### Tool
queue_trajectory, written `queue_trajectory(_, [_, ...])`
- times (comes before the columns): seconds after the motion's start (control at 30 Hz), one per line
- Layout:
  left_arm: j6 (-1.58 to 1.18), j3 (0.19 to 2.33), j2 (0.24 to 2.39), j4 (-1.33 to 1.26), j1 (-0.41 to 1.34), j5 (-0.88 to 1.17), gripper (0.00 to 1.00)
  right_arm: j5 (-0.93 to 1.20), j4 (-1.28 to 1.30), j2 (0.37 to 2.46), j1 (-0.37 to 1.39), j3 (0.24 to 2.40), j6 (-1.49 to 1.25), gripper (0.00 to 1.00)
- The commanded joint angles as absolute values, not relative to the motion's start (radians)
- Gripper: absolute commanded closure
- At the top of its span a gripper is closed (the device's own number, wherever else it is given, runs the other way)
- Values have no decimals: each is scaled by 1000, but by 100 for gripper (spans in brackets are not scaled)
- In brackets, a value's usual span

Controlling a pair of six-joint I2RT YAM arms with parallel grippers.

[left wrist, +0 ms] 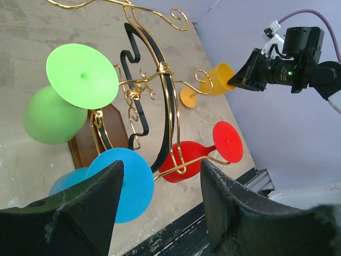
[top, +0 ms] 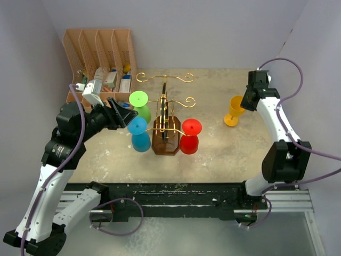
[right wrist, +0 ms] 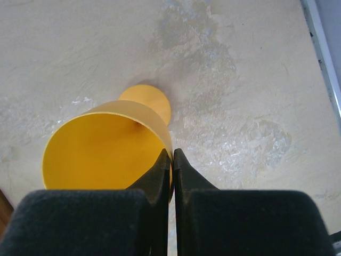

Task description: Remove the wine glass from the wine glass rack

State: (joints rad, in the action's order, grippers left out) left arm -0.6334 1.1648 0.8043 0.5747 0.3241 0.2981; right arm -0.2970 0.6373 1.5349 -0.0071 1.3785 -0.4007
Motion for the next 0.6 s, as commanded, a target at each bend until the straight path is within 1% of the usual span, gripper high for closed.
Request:
queue_trajectory(0.0, [-604, 1197, 781, 576, 329, 263, 37, -318, 600, 1565, -8, 1390, -422, 100])
queue_trajectory(0.17, [-602, 1198, 772, 587, 328, 250, 37, -308, 593, 1584, -8, 1384, -423, 100])
queue_trajectory(0.2, [-604, 1197, 771, 588, 329, 251, 37, -305, 591, 1584, -8, 1381, -422, 98])
queue_trajectory(0.27, [-606, 1197, 773, 591, 329, 252, 37, -304, 589, 1577, -8, 1376, -422, 86])
queue_trajectory(0.37, [-608, 1195, 775, 592, 328, 255, 37, -305, 584, 1548, -8, 1371, -422, 63])
queue_trajectory(0.43, [-611, 1192, 778, 589, 328, 257, 37, -303, 580, 1527, -8, 1371, -423, 50])
queue_trajectory(0.47, [-613, 1192, 778, 588, 328, 259, 36, -300, 580, 1517, -8, 1373, -423, 48])
queue_trajectory(0.57, [-614, 1189, 781, 589, 329, 256, 36, -292, 599, 1484, -7, 1395, -430, 46])
